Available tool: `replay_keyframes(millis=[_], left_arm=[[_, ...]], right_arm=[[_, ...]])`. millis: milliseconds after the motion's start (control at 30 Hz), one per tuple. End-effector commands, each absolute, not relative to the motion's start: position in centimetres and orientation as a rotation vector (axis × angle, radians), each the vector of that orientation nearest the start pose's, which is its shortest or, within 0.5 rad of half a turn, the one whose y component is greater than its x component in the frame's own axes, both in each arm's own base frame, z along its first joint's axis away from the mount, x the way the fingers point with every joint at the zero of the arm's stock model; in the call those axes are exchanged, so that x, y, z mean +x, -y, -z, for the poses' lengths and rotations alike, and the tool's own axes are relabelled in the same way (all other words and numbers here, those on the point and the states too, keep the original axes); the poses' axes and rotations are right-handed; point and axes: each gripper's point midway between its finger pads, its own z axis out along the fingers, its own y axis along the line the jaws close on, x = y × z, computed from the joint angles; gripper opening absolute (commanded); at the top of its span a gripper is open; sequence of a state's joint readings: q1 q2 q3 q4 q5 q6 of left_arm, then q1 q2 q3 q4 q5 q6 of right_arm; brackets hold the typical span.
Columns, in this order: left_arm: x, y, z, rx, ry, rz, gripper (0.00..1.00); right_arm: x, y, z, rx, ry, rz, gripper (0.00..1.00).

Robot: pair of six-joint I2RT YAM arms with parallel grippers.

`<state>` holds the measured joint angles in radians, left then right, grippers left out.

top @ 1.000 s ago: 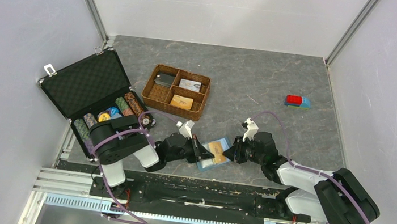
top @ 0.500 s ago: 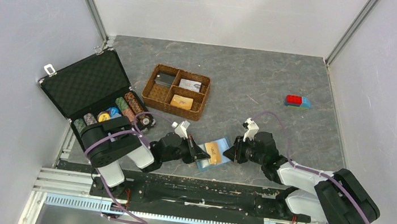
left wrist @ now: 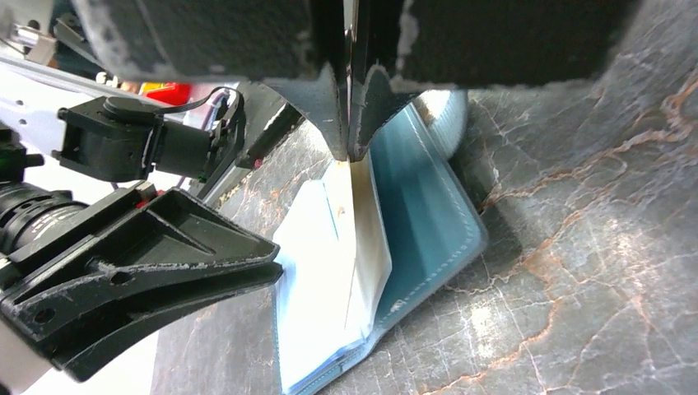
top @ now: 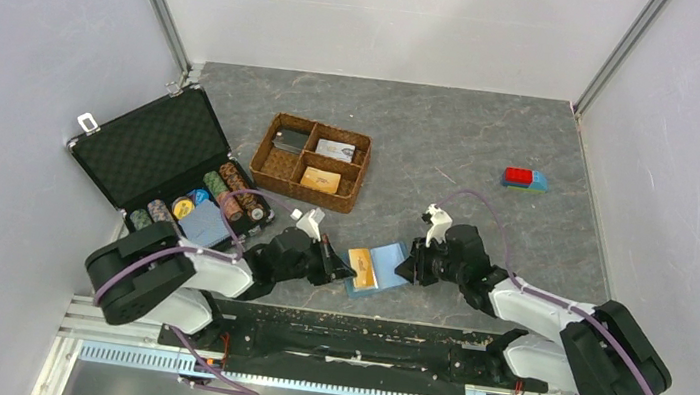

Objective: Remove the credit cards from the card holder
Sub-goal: Remove the credit card from the card holder, then place the credit card in the storage box.

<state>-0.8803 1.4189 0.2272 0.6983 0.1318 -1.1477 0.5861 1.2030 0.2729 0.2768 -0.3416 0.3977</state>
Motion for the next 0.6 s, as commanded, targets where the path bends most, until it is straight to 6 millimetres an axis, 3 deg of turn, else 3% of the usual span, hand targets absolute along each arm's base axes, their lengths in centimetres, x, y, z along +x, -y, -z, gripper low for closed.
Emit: replay_keyframes(millis=[0,167,233,433,567], left_arm=[[16.8,28.5,-4.5,-0.070,-2.368,1.164,0.02],[15.9,28.2,-6.6,0.054,-2.340,1.196,0.02],[15.1,28.4,-7.4,0.138,-2.337,1.225,0.02],[11.8,29.0,-9.8,0.429,-2.346,1.350,0.02],[10.3,29.4,-11.5,0.539,-2.322,1.448,0.02]], right_arm=[[20.1,-22.1,-4.8,-0.596,-2.252,-0.857,0.24],[21.3,-22.7,-7.9,-0.752,-2.163,-0.858,0.25],[20.8,-23.0,-8.8,-0.809,-2.150,-0.922,0.25],[17.9,-25.6,-12.3,-0.929,-1.999,-1.299,0.25],[16.0,-26.3,-12.9,-0.957,-1.935,-1.462,0.26]])
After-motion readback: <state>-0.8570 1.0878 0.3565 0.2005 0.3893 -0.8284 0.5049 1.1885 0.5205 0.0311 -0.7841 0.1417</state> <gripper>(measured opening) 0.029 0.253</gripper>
